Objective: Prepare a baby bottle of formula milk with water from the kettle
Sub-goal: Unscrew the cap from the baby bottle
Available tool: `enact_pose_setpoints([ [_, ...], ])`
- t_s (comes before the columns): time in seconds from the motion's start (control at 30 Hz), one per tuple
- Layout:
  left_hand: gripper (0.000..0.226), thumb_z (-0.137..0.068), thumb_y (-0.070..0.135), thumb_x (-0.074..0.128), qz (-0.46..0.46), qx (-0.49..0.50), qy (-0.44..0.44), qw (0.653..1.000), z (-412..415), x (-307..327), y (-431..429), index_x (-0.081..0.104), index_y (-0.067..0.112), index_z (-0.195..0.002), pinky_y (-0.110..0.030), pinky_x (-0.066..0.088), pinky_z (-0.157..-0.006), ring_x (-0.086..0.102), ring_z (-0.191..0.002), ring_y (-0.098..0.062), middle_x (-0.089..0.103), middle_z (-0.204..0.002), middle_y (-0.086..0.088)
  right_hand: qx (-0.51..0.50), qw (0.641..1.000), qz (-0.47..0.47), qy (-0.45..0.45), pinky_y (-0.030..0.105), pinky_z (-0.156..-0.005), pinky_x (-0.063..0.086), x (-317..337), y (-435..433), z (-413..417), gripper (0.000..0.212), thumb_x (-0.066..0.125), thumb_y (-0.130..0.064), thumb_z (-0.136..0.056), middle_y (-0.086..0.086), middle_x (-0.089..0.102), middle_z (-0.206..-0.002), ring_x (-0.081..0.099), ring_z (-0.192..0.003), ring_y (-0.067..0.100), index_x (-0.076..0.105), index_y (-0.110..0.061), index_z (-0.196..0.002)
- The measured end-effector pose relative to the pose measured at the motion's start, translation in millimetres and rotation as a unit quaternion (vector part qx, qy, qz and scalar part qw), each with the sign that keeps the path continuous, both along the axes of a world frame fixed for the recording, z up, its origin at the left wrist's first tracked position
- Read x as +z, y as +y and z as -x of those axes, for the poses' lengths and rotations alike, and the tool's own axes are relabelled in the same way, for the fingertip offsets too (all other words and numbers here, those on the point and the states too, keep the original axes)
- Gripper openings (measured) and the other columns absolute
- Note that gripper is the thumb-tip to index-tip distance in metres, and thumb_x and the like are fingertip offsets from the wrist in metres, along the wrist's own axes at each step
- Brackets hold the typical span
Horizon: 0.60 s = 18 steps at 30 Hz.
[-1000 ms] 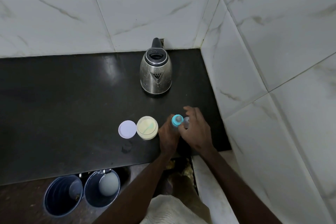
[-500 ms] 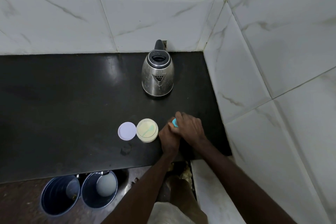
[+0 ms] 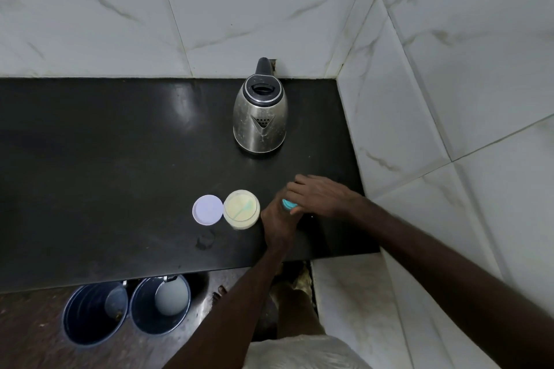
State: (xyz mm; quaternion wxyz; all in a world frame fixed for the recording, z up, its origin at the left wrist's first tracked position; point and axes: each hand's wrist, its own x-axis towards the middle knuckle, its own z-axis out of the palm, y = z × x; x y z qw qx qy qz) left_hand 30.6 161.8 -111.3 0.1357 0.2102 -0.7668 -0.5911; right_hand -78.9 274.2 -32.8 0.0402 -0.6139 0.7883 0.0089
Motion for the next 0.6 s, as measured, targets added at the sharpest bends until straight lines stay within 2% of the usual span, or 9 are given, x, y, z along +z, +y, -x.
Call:
enact_pose_setpoints([
  [0.07, 0.030, -0.073, 0.006, 0.087, 0.008, -0.009, -0.019, 1.000, 1, 0, 0, 0.071, 0.006, -0.098, -0.005, 0.046, -0.080, 0.068, -0.086, 0.002, 0.073, -0.095, 0.003, 0.015, 0.999, -0.027, -0.018, 0.035, -0.088, 0.054, 5, 6, 2, 0.039, 0.070, -0.025, -0.095, 0.000, 0.058, -0.133, 0.054, -0.111, 0.022, 0.058, -0.025, -0.132],
  [0.17, 0.038, -0.075, 0.030, 0.081, 0.018, -0.013, -0.041, 0.999, 1, -9, -2, 0.074, 0.006, -0.103, -0.031, 0.059, -0.086, 0.075, -0.091, -0.018, 0.077, -0.100, -0.007, -0.010, 0.996, -0.043, -0.075, 0.042, -0.103, 0.051, 14, 8, -4, 0.055, 0.069, -0.012, -0.091, 0.003, 0.051, -0.153, 0.051, -0.133, 0.026, 0.055, -0.026, -0.142],
  [0.2, 0.042, -0.076, 0.036, 0.078, 0.016, -0.004, -0.039, 0.999, 0, -13, -2, 0.073, 0.004, -0.104, -0.036, 0.061, -0.087, 0.076, -0.094, -0.016, 0.076, -0.103, -0.009, -0.051, 0.994, -0.046, -0.086, 0.044, -0.105, 0.050, 18, 5, -9, 0.060, 0.069, -0.017, -0.090, 0.003, 0.048, -0.155, 0.050, -0.135, 0.027, 0.051, -0.027, -0.146],
  [0.3, 0.068, -0.080, 0.052, 0.073, -0.052, -0.013, -0.040, 0.998, 1, -11, -1, 0.064, -0.003, -0.119, -0.018, 0.050, -0.099, 0.064, -0.106, 0.015, 0.066, -0.118, -0.008, -0.152, 0.985, -0.047, -0.067, 0.040, -0.101, 0.047, 24, -2, -18, 0.060, 0.065, -0.042, -0.094, 0.002, 0.049, -0.152, 0.054, -0.129, 0.024, 0.048, -0.027, -0.149],
  [0.33, 0.071, -0.081, 0.052, 0.076, -0.080, -0.029, -0.061, 0.995, 1, -8, -3, 0.063, -0.005, -0.122, -0.021, 0.049, -0.102, 0.064, -0.111, 0.010, 0.065, -0.124, -0.008, -0.158, 0.984, -0.046, -0.070, 0.039, -0.098, 0.048, 26, -4, -18, 0.057, 0.066, -0.042, -0.094, 0.003, 0.053, -0.147, 0.057, -0.127, 0.025, 0.052, -0.024, -0.146],
  [0.4, 0.046, -0.082, 0.020, 0.086, -0.088, -0.034, -0.097, 0.991, 2, -8, -6, 0.067, -0.002, -0.118, -0.033, 0.053, -0.100, 0.070, -0.113, -0.012, 0.071, -0.122, -0.014, -0.141, 0.984, -0.037, -0.099, 0.038, -0.091, 0.052, 30, -6, -18, 0.051, 0.071, -0.029, -0.093, 0.008, 0.061, -0.138, 0.064, -0.119, 0.029, 0.060, -0.016, -0.141],
  [0.43, 0.039, -0.078, 0.008, 0.088, -0.085, -0.032, -0.096, 0.991, 1, -9, -6, 0.069, 0.002, -0.112, -0.036, 0.056, -0.097, 0.072, -0.107, -0.009, 0.073, -0.116, -0.011, -0.128, 0.985, -0.029, -0.114, 0.038, -0.088, 0.055, 30, -5, -18, 0.051, 0.076, -0.021, -0.089, 0.010, 0.064, -0.135, 0.066, -0.116, 0.030, 0.063, -0.013, -0.138],
  [0.5, 0.036, -0.073, 0.014, 0.088, -0.073, -0.038, -0.088, 0.993, -1, -2, -7, 0.069, 0.011, -0.104, -0.042, 0.059, -0.093, 0.070, -0.095, 0.006, 0.073, -0.107, -0.003, -0.102, 0.988, -0.001, -0.119, 0.037, -0.084, 0.059, 26, 2, -15, 0.056, 0.086, -0.011, -0.079, 0.010, 0.068, -0.132, 0.069, -0.109, 0.030, 0.068, -0.011, -0.132],
  [0.6, 0.032, -0.077, 0.026, 0.081, -0.034, -0.070, -0.060, 0.995, 3, 4, -9, 0.069, 0.012, -0.103, -0.049, 0.060, -0.088, 0.073, -0.097, -0.015, 0.075, -0.105, -0.007, -0.061, 0.992, 0.061, -0.093, 0.031, -0.084, 0.057, 31, 9, -13, 0.043, 0.082, -0.009, -0.086, 0.002, 0.069, -0.134, 0.064, -0.104, 0.021, 0.071, -0.016, -0.127],
])
